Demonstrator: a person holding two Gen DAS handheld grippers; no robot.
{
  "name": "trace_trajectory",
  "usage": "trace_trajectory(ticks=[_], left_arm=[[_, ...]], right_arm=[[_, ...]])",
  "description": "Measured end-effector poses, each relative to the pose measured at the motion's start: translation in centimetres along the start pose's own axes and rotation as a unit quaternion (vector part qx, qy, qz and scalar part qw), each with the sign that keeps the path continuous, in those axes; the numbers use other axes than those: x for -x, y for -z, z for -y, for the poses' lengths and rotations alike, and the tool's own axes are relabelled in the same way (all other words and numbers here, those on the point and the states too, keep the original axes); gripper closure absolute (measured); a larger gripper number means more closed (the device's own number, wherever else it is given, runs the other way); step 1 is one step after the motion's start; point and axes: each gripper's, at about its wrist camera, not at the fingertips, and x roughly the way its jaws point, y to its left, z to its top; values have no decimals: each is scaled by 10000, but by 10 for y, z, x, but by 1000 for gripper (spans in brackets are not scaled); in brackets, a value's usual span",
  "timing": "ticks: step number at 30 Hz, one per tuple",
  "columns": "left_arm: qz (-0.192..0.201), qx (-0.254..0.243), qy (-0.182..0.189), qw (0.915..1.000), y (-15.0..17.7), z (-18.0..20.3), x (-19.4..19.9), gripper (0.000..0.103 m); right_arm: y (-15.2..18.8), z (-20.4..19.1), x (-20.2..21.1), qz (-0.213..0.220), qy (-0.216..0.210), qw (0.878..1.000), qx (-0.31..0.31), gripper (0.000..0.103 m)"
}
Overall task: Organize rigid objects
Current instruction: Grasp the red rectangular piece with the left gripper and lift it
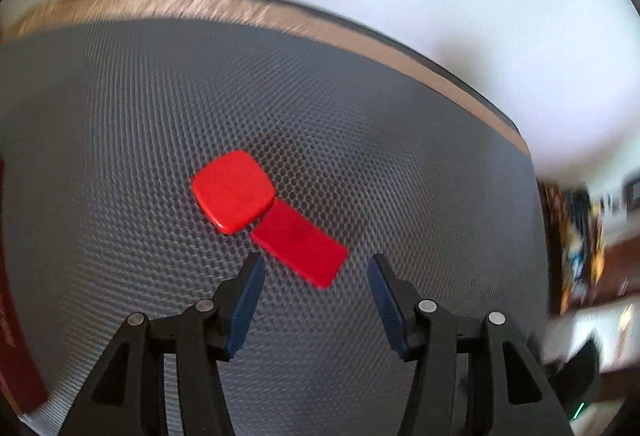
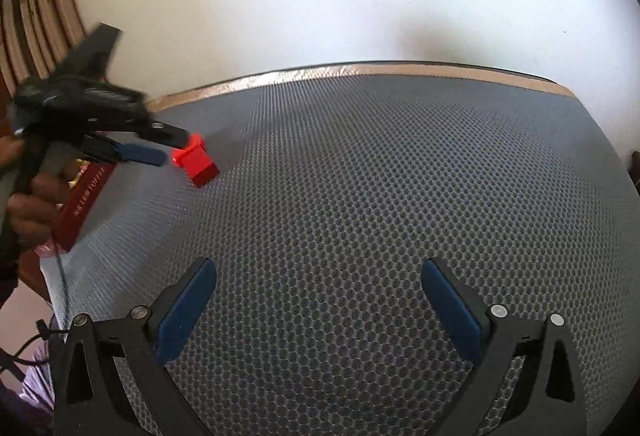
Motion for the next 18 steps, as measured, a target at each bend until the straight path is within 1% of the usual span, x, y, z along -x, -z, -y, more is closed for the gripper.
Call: trace_trajectory(ticks=[2,4,5,9,10,11,13,14,15,16,18], left_arm=[[-152,505,-179,9984,-7,-7,-12,48],[-214,788,-254,9963,-10,-12,-18,48],[-215,905,-352,9950,-11,-12,-21,48],[-255,895,-569,9940,-15,0,-33,48],[-290,856,-703,9934,-15,3,-36,48],[-236,779,-847,9931,-15,8,-37,48],[-177,711,-967,9926,-13,12,-38,48],[-143,724,-965,9926,-12,12,-37,50],[-102,728,-1062,9916,-11,12,-36,64],[-98,739,-1061,9916,-9,11,-34,69],[-90,785,-911,9927,-6,8,-31,71]], right_arm=[[0,2,5,73,-84,9999,-20,1],[2,6,11,133,-155,9998,-25,1],[3,7,13,168,-202,9997,-20,1],[7,13,26,267,-311,9992,-18,1],[8,15,29,283,-321,9991,-22,0],[9,17,31,304,-337,9990,-29,0],[4,16,35,336,-350,9988,-54,0],[4,17,35,342,-348,9988,-68,0],[4,18,36,345,-344,9988,-84,0],[3,20,37,345,-336,9988,-100,0],[3,23,39,339,-318,9988,-120,0]])
